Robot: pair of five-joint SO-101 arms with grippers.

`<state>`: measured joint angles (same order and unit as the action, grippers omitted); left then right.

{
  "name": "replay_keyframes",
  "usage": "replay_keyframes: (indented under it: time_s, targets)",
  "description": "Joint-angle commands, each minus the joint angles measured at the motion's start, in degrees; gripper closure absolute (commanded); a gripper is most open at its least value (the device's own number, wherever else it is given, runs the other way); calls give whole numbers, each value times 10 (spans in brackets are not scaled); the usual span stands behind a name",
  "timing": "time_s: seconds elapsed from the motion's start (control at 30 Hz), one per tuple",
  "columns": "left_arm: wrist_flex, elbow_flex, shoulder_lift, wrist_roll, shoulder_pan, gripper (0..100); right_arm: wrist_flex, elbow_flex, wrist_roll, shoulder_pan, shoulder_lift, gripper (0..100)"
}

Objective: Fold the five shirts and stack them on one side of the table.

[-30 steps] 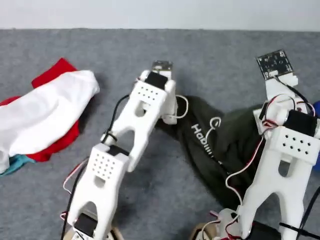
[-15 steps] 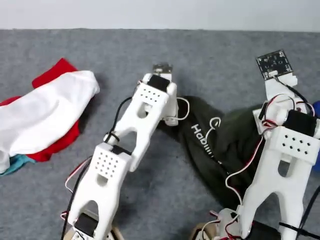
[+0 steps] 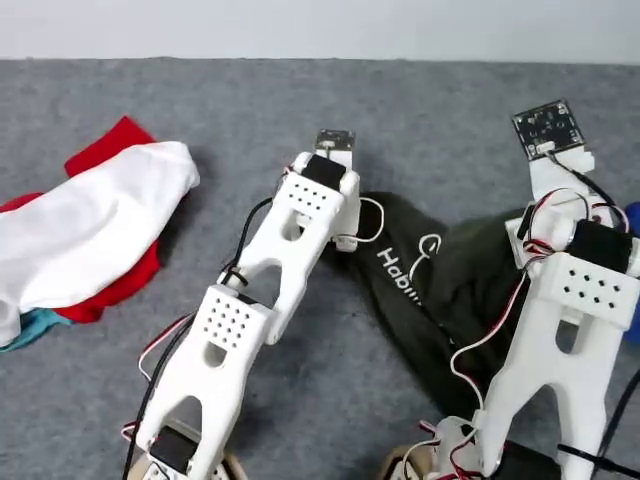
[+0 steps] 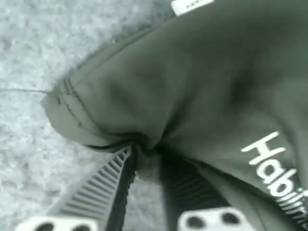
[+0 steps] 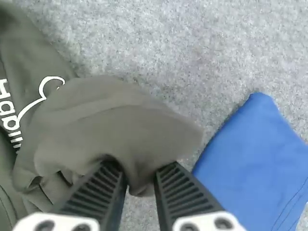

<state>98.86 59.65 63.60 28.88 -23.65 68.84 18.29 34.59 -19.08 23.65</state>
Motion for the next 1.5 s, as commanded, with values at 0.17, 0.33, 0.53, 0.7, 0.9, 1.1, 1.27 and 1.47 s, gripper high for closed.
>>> replay_keyframes:
  time_s: [0.17, 0.33, 0.53, 0.7, 0.9, 1.1, 1.27, 1.47]
  targets:
    - [18, 10, -51, -19, 65, 989, -5, -28, 8, -20, 1, 988]
    - [18, 9, -119, -92, 162, 989, 37, -28, 49, -27, 1, 988]
    - [14, 7, -128, -154, 280, 988, 114, -27, 150, -24, 0, 988]
    - [18, -13, -111, -157, 300, 959, 119, 13, 170, -14, 5, 988]
    - [18, -12, -135, -111, 301, 784, 119, 25, 166, -5, 7, 988]
    - [15, -12, -184, -97, 291, 750, 119, 25, 167, -5, 7, 988]
    - [18, 15, -220, -75, 291, 750, 119, 24, 166, -5, 7, 988]
    - [19, -146, -369, -6, 229, 768, 112, 25, 165, 1, 7, 988]
